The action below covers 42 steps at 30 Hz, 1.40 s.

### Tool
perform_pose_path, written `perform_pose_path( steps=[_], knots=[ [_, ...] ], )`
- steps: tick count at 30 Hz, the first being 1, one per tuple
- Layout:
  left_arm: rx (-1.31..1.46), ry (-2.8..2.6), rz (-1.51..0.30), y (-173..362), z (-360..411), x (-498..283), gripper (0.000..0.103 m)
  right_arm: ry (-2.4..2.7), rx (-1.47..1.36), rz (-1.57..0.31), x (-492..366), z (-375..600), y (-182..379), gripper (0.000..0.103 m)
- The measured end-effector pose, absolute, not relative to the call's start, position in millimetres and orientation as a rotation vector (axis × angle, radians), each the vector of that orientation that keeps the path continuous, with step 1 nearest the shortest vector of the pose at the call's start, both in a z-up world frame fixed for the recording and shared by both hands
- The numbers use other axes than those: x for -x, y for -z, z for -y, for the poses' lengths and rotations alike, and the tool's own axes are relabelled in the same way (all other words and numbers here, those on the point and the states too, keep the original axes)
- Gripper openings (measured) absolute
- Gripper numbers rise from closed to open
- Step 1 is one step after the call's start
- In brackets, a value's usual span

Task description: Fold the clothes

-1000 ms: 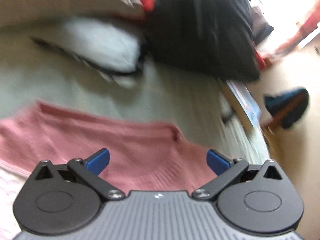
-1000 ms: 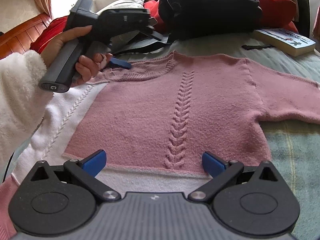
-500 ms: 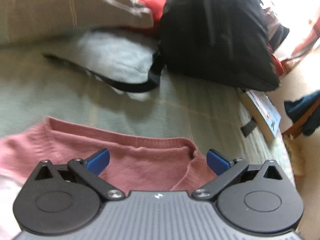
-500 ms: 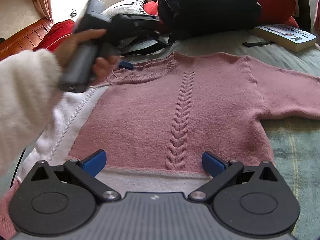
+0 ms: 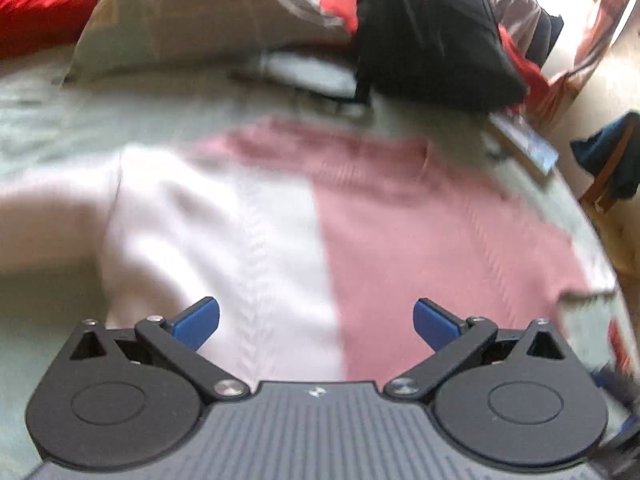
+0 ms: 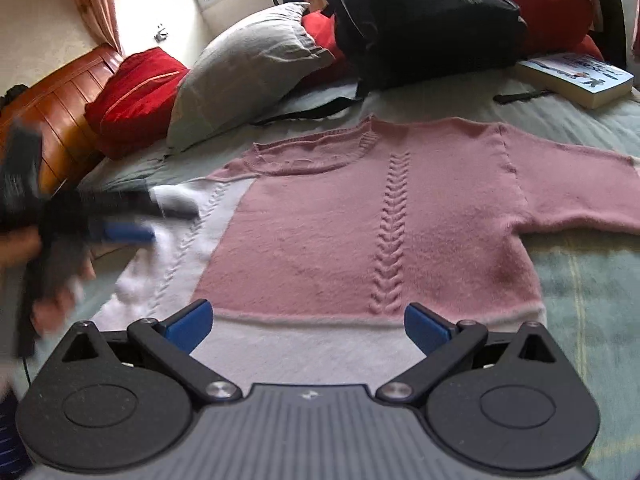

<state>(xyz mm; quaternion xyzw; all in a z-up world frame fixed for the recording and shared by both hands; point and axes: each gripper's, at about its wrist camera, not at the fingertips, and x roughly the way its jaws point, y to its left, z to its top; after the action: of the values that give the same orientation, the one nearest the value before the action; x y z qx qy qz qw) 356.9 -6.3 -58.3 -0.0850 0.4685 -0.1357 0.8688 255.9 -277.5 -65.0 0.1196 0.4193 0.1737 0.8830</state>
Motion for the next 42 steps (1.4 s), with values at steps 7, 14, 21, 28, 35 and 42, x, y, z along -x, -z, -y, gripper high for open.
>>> perform_pose_path(
  steps=[7, 14, 21, 28, 35, 42],
  knots=[
    [0.043, 0.305, -0.838, 89, 13, -338, 0.102, -0.358, -0.272, -0.970, -220, 269, 70, 0.103],
    [0.091, 0.326, -0.850, 86, -4, -359, 0.102, -0.329, -0.291, -0.980, -189, 257, 58, 0.103],
    [0.114, 0.262, -0.815, 59, -79, -326, 0.102, -0.338, -0.280, -0.984, -183, 238, 52, 0.103],
    [0.313, 0.053, -0.767, 52, -213, -287, 0.102, -0.358, -0.273, -1.010, -183, 215, 53, 0.103],
    [0.635, -0.092, -0.734, 85, -322, -263, 0.102, -0.365, -0.242, -1.028, -185, 192, 52, 0.103],
    [0.815, -0.068, -0.645, 108, -364, -276, 0.102, -0.323, -0.241, -1.047, -195, 180, 58, 0.103]
  ],
)
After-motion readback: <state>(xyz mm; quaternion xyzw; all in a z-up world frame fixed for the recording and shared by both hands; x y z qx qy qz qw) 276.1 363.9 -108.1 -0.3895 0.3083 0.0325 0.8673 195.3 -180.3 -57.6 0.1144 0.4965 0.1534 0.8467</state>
